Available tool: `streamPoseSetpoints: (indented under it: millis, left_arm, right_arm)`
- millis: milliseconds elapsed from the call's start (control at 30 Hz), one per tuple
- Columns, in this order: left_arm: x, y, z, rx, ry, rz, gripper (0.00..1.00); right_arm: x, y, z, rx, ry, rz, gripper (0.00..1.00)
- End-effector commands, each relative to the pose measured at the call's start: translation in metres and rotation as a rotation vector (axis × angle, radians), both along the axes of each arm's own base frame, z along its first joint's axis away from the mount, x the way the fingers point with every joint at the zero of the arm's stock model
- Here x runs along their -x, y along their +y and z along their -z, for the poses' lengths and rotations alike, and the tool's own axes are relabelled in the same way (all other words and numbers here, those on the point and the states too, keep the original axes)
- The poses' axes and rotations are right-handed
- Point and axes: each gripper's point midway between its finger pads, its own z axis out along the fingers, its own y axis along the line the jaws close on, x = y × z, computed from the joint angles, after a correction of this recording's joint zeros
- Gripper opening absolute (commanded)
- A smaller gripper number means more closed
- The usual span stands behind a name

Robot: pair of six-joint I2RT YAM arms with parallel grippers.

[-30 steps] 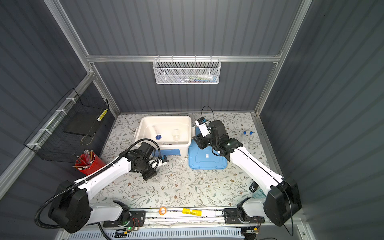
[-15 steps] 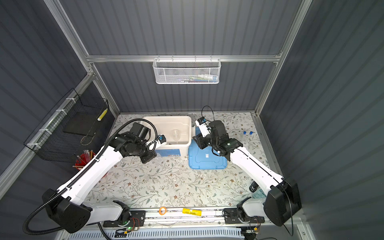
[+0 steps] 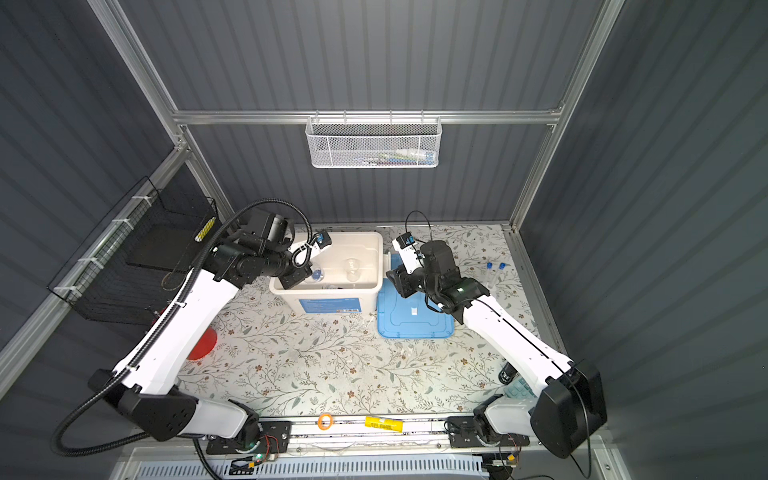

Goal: Organize the chemistry lab equipment
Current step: 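Lift the measuring cup with the left gripper over the white bin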

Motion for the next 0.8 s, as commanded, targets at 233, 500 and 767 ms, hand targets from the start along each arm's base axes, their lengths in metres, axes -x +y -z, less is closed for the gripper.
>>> streamPoseSetpoints:
  millis: [233, 500, 767]
  left_arm:
    - [-0.110, -0.012, 0.003, 0.166, -0.077, 0.003, 0.00]
    - [-0.140, -0.029, 0.062, 0.189, 0.066, 0.004, 0.00]
    - [-0.135, -0.018, 0.105, 0.133, 0.173, -0.067, 0.00]
  right_arm:
    - [0.001, -0.006, 0.007, -0.002, -0.003, 0.017, 0.43]
    - [-0.002, -0.009, 0.014, -0.004, 0.012, 0.029, 0.43]
    - [-0.003, -0.010, 0.019, -0.004, 0.029, 0.032, 0.43]
